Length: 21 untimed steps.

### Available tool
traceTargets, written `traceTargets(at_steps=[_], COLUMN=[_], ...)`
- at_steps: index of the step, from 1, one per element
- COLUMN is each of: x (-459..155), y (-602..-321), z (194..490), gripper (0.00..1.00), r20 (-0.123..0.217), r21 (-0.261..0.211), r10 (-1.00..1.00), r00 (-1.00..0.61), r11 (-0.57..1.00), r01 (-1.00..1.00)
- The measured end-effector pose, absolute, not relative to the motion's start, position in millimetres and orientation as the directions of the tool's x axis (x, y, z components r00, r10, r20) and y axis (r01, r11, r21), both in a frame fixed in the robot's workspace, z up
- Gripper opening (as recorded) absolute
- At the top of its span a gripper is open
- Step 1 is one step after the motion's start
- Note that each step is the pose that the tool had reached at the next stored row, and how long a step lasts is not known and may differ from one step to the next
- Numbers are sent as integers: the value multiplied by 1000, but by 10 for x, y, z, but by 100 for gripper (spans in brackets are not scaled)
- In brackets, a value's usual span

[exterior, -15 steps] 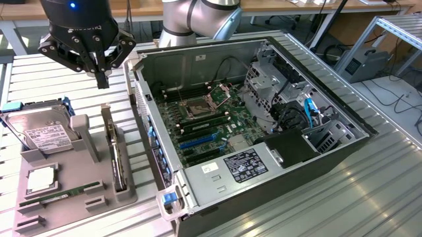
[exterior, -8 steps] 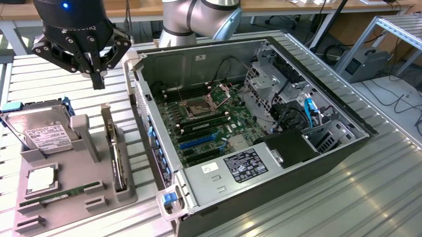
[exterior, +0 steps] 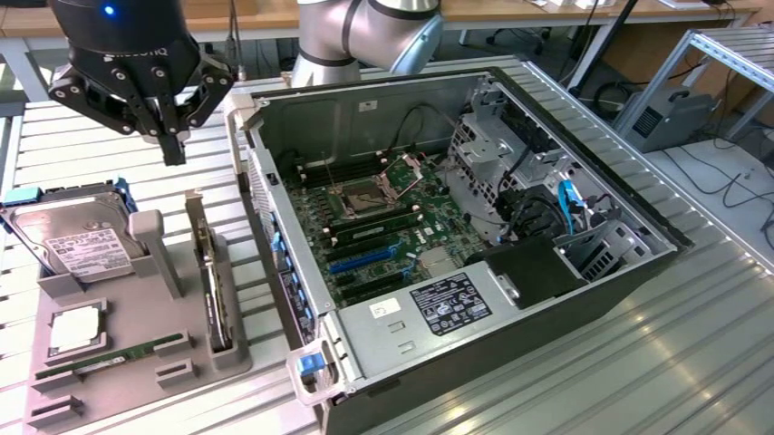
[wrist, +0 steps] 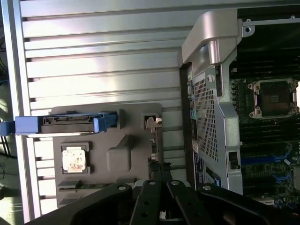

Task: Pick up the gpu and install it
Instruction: 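Reach for the gpu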

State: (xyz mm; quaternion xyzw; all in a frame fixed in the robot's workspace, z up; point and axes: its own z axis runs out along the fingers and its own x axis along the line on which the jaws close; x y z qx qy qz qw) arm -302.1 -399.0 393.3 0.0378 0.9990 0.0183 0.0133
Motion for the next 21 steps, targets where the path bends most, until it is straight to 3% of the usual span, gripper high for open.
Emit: traceTargets(at_steps=[21], x=[-3029], y=[-4039], z=[3933], gripper=[11], r20=[-25], r21=[37], r10=[76], r00=[-997], r11=[996], r01=[75])
